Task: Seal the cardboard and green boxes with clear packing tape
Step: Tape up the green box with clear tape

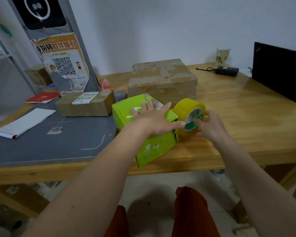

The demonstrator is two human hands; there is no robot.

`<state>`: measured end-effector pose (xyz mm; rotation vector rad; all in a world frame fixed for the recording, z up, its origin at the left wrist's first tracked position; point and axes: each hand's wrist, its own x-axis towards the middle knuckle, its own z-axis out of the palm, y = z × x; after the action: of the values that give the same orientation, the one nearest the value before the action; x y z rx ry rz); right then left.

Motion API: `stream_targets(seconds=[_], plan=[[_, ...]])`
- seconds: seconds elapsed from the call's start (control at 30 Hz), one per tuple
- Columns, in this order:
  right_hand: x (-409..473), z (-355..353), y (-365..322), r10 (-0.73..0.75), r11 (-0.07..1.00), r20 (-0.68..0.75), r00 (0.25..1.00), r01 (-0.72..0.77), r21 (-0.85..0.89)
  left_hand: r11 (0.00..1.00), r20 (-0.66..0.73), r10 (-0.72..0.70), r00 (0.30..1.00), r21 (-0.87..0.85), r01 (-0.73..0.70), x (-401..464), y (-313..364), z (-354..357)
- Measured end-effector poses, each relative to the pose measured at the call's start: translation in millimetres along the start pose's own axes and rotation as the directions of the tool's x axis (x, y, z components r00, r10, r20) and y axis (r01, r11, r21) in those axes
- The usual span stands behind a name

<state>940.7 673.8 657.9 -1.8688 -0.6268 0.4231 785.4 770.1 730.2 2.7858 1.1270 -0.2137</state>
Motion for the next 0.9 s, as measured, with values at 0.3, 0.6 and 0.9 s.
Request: stream_targets(seconds=[0.3, 0.6, 0.9], plan=[[-9.4, 1.4, -1.1, -0.040, 0.978, -0.058, 0.998, 0.027, -0.209, 0.999, -0.020, 0.007, 1.000, -0.031, -0.008, 18.1, -15.7, -6.9], [-29.8, 9.5, -6.3, -0.181, 0.975, -0.220, 0.959, 0.146, -0.168, 0.993, -0.052, 0.104, 0.993, -0.043, -0.106, 32.6, -17.8, -2.0], [-44.0, 35.4, -38.7, 0.041, 0.918, -0.005, 0.999, -0.036, 0.396, 0.952, -0.261, 0.276, 0.925, -0.054, -0.300, 41.2, -4.7, -7.3]])
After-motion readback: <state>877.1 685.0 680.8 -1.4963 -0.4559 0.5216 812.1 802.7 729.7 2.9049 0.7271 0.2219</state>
